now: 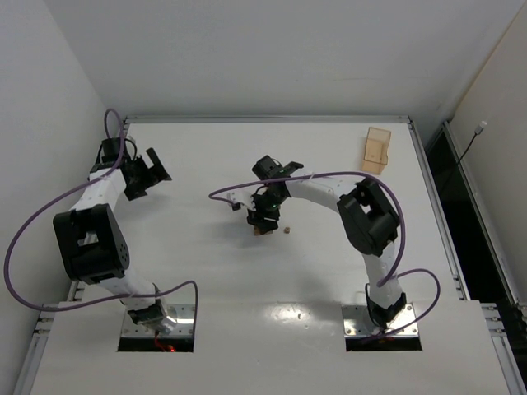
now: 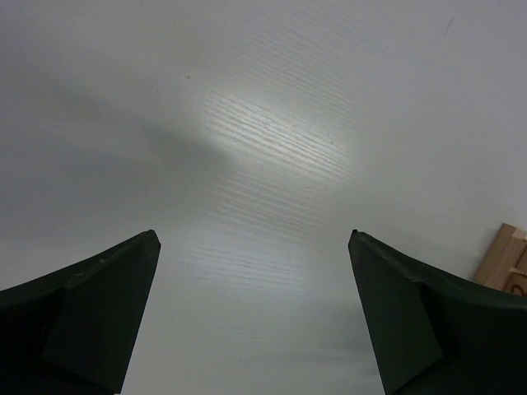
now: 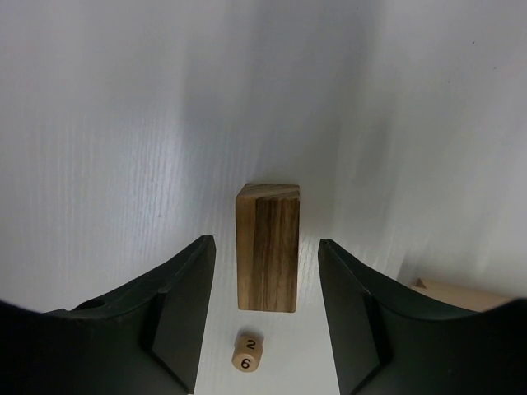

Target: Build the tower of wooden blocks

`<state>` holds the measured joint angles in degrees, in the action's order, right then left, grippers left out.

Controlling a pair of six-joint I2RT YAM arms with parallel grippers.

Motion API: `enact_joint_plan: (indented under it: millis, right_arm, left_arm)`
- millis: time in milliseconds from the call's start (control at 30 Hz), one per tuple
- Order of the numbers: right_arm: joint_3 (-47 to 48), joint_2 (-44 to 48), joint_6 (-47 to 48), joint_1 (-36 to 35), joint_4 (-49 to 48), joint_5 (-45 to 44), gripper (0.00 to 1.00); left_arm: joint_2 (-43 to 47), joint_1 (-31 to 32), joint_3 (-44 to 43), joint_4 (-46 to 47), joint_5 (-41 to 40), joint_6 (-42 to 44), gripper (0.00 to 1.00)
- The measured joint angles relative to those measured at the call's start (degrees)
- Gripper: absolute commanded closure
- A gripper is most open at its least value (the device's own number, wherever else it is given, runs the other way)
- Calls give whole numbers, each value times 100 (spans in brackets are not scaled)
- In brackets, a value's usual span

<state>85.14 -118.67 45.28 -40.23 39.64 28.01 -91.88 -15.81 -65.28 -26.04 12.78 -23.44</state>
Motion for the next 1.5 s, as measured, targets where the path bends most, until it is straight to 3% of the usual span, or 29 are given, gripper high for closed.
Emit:
enact_joint_plan:
  millis: [833, 967, 1000, 1033, 1067, 1300, 1500]
  right_arm:
    - [44, -186, 214, 35, 243, -234, 53]
    - [46, -212, 232, 35, 247, -249, 69]
    - [48, -219, 232, 35, 245, -251, 78]
    - [57, -221, 256, 35, 249, -251, 95]
    - [72, -223, 258, 35, 247, -251, 100]
    - [332, -214, -199, 35, 391, -164, 100]
    - [678, 372, -2109, 35, 337, -149, 100]
  left_arm:
    - [-256, 42, -13, 0, -37, -17, 1]
    - [-267, 52, -13, 2, -48, -17, 1]
    - [-275, 61, -13, 2, -55, -17, 1]
    - [-280, 74, -13, 2, -59, -17, 1]
    - [-286, 74, -13, 2, -59, -17, 1]
    - [-269, 114, -4, 11, -118, -31, 1]
    - [658, 348, 691, 197, -791, -352, 1]
